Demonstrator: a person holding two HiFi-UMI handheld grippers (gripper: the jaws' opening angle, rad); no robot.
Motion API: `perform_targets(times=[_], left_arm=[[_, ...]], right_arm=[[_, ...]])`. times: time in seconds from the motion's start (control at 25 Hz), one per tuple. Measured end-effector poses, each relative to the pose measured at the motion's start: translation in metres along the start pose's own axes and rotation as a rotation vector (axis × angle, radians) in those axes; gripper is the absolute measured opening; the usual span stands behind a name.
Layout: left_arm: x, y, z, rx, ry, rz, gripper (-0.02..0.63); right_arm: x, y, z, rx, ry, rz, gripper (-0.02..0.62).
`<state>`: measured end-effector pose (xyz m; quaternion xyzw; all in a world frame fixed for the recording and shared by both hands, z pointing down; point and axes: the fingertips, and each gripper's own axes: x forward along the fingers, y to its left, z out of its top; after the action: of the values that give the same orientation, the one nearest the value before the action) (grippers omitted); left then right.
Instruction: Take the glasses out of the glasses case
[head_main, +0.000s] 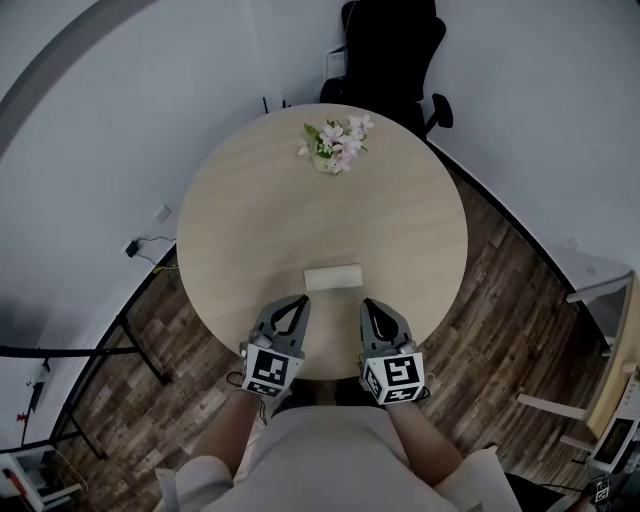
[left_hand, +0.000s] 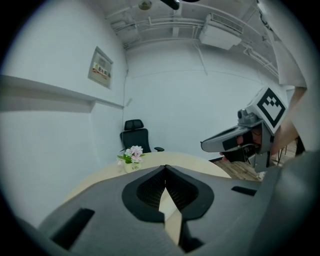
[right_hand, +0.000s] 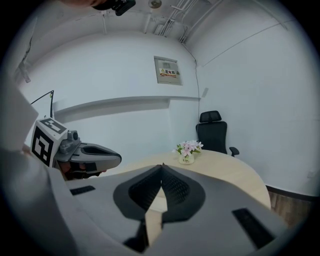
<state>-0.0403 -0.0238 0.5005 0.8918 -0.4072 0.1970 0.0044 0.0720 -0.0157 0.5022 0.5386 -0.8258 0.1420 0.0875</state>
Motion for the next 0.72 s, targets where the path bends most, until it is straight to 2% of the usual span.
perform_targets(times=[0.32, 0.44, 0.6, 0.72], left_arm=[[0.029, -0.013, -0.040, 0.319, 0.210, -0.027, 0.006], [0.041, -0.018, -0.054, 0.445, 0.271, -0.062, 0.007], [0.057, -0.022, -0.079, 0.583, 0.371, -0.104, 0.006], [0.068, -0.021, -0.100, 0.648, 0.441, -0.117, 0.007]], right_arm=[[0.007, -0.010, -0.012, -0.005, 0.027, 0.011, 0.012], [0.010, -0.012, -0.016, -0.008, 0.040, 0.018, 0.014], [0.016, -0.016, -0.021, -0.006, 0.058, 0.027, 0.014], [0.020, -0.018, -0.024, -0.005, 0.070, 0.034, 0.012]])
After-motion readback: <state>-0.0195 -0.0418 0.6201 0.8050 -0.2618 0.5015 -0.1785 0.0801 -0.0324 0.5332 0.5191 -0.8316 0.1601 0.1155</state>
